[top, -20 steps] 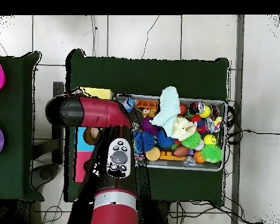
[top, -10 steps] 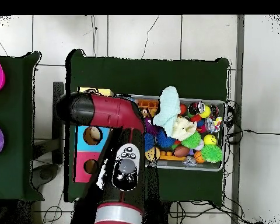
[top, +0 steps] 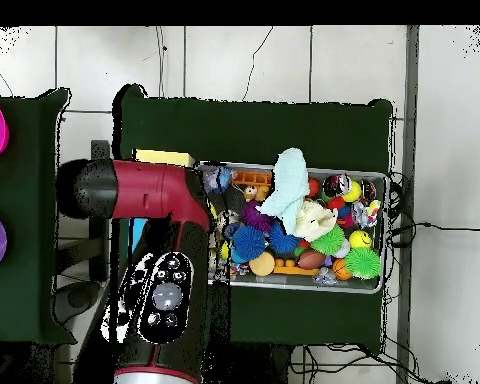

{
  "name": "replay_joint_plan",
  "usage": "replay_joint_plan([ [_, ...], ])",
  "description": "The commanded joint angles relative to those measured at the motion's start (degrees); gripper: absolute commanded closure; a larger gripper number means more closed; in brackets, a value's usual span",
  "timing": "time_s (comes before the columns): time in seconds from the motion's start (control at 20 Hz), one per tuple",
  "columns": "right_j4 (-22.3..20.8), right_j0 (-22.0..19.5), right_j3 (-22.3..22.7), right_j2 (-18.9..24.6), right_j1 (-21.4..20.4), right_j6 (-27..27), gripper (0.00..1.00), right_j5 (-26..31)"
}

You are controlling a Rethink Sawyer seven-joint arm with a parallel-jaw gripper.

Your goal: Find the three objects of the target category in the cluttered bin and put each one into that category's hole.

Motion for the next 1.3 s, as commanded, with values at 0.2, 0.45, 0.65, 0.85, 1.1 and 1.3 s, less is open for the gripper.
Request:
replay_joint_plan([
  [0.2,1.8,1.1,-9.1,-4.6,10.5,18.9,1.00,5.1],
  [0.45,1.3,-0.5,-7.9,-5.1,11.7,15.6,1.00,1.1],
  [0.65,1.3,-1.5,-5.7,-4.6,10.4,13.0,1.00,-0.3],
  [0.85,1.1,-2.0,-5.1,-4.6,10.0,11.7,1.00,-0.8],
  [1.1,0.5,-2.3,-5.5,-5.1,10.8,11.4,1.00,-1.5],
  [1.3,0.6,-1.8,-5.7,-5.5,11.3,12.2,1.00,-1.8],
])
